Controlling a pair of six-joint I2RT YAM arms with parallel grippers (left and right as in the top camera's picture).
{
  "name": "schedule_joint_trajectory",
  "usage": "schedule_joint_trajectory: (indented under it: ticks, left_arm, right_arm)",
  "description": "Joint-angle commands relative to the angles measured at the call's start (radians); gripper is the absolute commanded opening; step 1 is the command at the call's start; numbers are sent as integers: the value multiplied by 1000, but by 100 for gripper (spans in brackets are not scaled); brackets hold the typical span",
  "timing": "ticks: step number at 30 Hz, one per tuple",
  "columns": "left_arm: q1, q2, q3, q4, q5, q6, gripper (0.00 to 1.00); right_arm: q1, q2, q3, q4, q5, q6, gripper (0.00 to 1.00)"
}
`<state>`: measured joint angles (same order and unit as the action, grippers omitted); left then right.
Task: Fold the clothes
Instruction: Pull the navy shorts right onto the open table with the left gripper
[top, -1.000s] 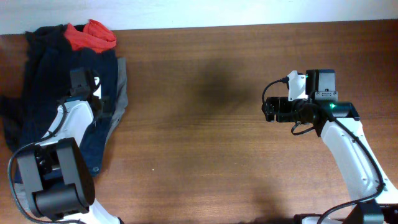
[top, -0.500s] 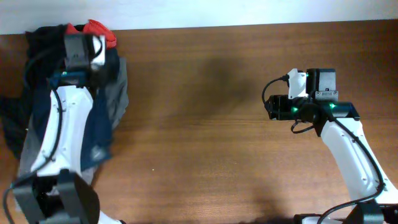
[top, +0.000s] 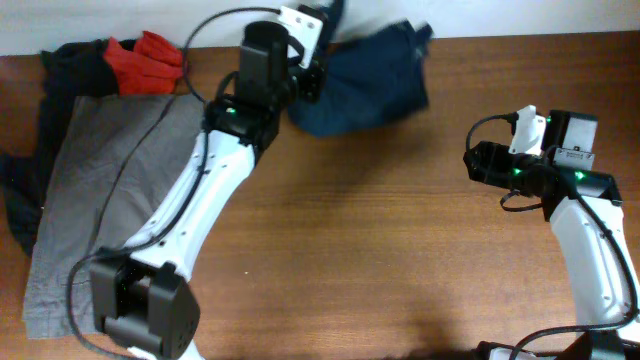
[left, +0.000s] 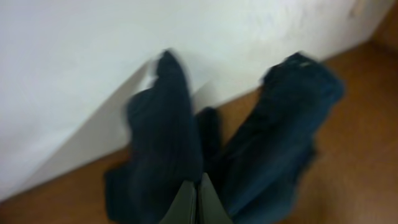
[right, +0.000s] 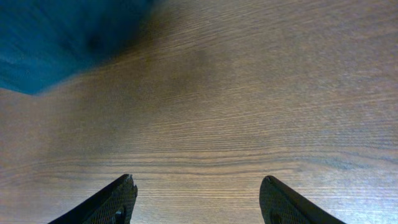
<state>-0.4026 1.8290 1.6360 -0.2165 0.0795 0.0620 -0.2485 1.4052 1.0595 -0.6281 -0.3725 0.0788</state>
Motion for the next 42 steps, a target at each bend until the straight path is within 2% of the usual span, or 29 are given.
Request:
schedule_joint_trajectory:
  ticks: [1,6,8,9,10,14,18,23,24,25,27,30,34,36,40,42]
  left_arm:
    - [0,24,10,-3,11,-10,1]
    - [-3,24,10,-117,11,-10,4]
    - [-3,24,10,-197,11,-10,16]
    - [-3,24,10,-248,11,-9,34]
    - [-3,24,10,-291,11,0,47]
    - [-3,12,10,-367,11,48,56]
    - [16,-35,48,-467,-1,93,58]
    - [158,-91,163,-579,3,92,57]
    - [198,-91,167,-579,4,89,49]
    - [237,-85,164,-587,35,85,34]
    - [253,-77,164,-596,108,84,28]
    - [246,-43,164,-573,195,85,29]
    - [221,43,164,-510,194,86,41]
    - [221,85,164,-493,193,85,42]
    - [222,138,164,-495,134,86,42]
    - [222,145,164,-495,97,86,42]
  right_arm:
    - [-15,-19,24,-15,-45,-5,68]
    - [-14,-19,24,-19,-46,-19,68]
    - [-14,-19,24,-20,-47,-19,67]
    - [-14,-19,24,-21,-47,-19,67]
    - [-14,-19,24,-26,-47,-19,67]
    - [10,-17,23,-46,-51,-37,64]
    - [70,8,23,-40,-58,-83,64]
    - [121,69,23,8,-59,-86,64]
    - [126,84,23,23,-63,-86,64]
    - [127,95,23,40,-65,-86,64]
    - [127,98,23,64,-65,-86,64]
    - [127,106,23,153,-66,-86,64]
    - [155,169,23,312,-64,-86,64]
    - [174,227,23,387,-64,-85,64]
    - [192,400,23,534,-35,6,56]
    - [192,477,23,600,-35,44,55]
